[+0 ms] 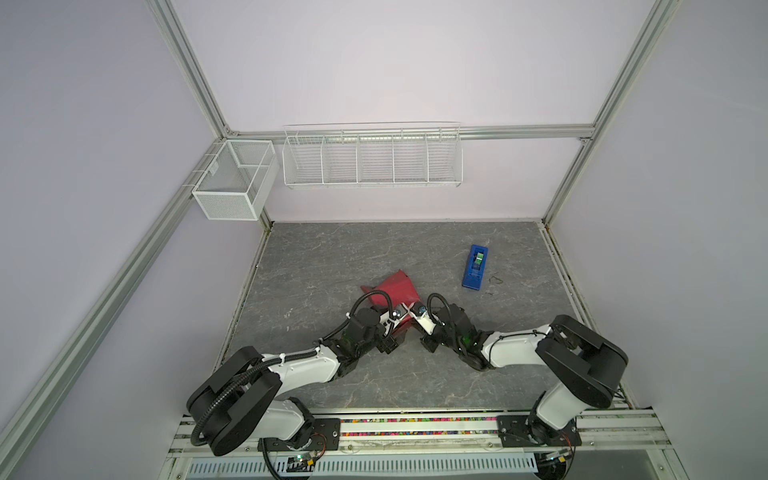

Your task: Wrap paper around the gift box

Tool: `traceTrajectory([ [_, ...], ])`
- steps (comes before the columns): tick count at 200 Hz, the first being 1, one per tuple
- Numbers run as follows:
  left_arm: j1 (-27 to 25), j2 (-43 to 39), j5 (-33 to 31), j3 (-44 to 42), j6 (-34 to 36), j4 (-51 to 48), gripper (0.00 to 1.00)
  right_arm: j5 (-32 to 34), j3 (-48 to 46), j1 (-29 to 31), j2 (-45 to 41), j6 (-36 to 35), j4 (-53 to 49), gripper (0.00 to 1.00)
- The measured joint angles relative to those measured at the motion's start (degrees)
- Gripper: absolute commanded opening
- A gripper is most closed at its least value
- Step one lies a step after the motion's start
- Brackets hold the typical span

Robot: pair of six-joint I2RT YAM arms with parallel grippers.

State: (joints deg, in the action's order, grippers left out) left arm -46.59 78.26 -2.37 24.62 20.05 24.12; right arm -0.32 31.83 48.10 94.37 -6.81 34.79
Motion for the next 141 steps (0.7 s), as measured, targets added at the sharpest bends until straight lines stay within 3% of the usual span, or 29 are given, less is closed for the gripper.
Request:
traceTrajectory([
  [85,-0.37,2.03,-3.3,1.64,-0.46,0.59,0.72,0.0,0.0,-0.02,-1.11,0.42,-0.61,0.07],
  [141,-0.37,2.71,-3.82,1.64,-1.05,1.75,0.72,0.28,0.72,-0.02,-5.25,0.44,-6.23,0.06],
])
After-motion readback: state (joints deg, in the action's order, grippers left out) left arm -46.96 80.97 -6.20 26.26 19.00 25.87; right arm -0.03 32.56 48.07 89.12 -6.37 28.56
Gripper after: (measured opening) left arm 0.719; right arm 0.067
